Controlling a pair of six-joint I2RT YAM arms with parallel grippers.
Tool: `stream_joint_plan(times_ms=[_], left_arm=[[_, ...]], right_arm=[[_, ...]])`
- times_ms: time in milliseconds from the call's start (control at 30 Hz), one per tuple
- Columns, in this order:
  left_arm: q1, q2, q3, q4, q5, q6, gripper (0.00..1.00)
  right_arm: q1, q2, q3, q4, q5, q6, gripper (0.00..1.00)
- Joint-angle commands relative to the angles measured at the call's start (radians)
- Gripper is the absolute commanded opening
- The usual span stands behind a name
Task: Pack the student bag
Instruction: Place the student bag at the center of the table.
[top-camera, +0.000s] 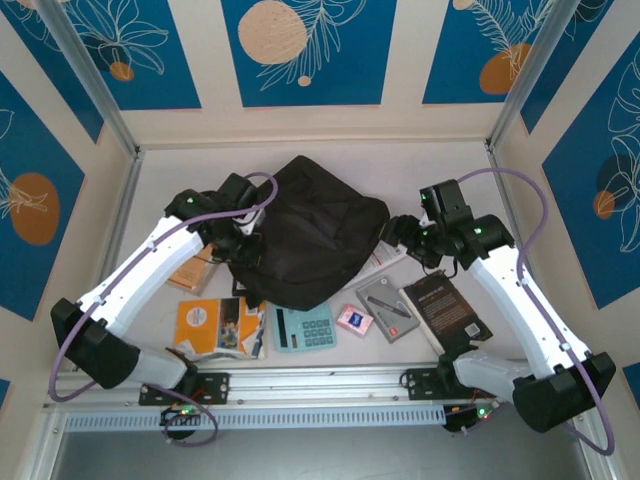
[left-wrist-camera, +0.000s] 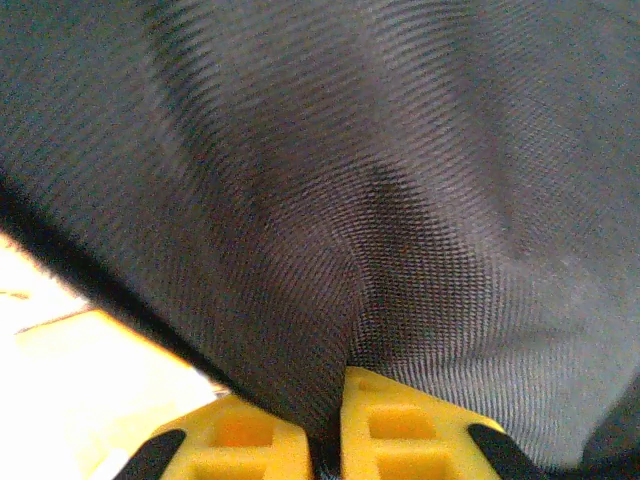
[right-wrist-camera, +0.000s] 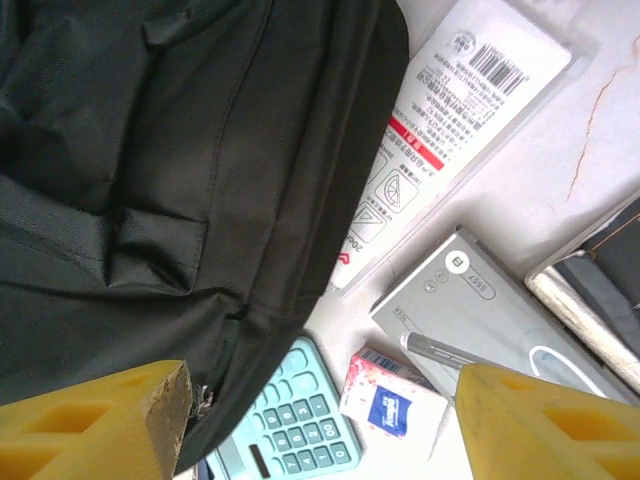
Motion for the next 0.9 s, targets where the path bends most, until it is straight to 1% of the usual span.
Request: stream_joint_plan(times_ms=[0,67,100,133,167,200,233,333,433,567,633,667,767,800,867], left_arm=[[0.058,-0.054,-0.048,-0.034,-0.130,-0.050,0.14],[0.088,-0.085,-0.086,-0.013,-0.090,-0.074,0.16],[0.093,-0.102,-0.100,-0.001,-0.068,-0.082,0.21],[0.095,-0.116,-0.115,0.014,-0.045,-0.094,0.34],[0.096,-0.127,-0.124,0.021,-0.023,-0.111,0.42],[0.097,-0.133,-0.128,0.025,-0.002,-0.128,0.44],[0.096,-0.142,-0.128,0.032,0.029,-0.154,0.50],[0.094,-0.173,-0.118,0.073,0.141,-0.230,0.52],[0.089,-0.189,-0.097,0.110,0.219,-0.309,0.52],[0.045,-0.149,-0.068,0.147,0.276,-0.331,0.54],[0.009,-0.110,-0.060,0.157,0.272,-0.308,0.55],[-0.010,-0.089,-0.056,0.161,0.273,-0.296,0.55],[-0.063,-0.013,-0.029,0.189,0.315,-0.240,0.55],[-0.080,0.019,-0.007,0.190,0.324,-0.219,0.55],[-0.119,0.072,0.037,0.205,0.337,-0.182,0.55]], right_arm=[[0.012,0.024,0.018,0.011,-0.025,0.105,0.69],[0.016,0.047,0.003,0.031,-0.039,0.170,0.67],[0.023,0.058,-0.007,0.050,-0.053,0.197,0.65],[0.036,0.072,-0.021,0.083,-0.075,0.227,0.65],[0.050,0.087,-0.033,0.114,-0.093,0.256,0.65],[0.065,0.101,-0.040,0.130,-0.096,0.283,0.64],[0.081,0.117,-0.050,0.154,-0.100,0.312,0.62],[0.115,0.157,-0.079,0.235,-0.126,0.372,0.61],[0.139,0.212,-0.074,0.249,-0.136,0.384,0.60],[0.166,0.298,-0.061,0.221,-0.144,0.380,0.58],[0.171,0.327,-0.086,0.257,-0.165,0.387,0.53],[0.171,0.336,-0.101,0.287,-0.178,0.390,0.53],[0.165,0.373,-0.121,0.351,-0.215,0.376,0.47],[0.162,0.381,-0.123,0.369,-0.221,0.365,0.43],[0.153,0.381,-0.139,0.429,-0.236,0.347,0.30]])
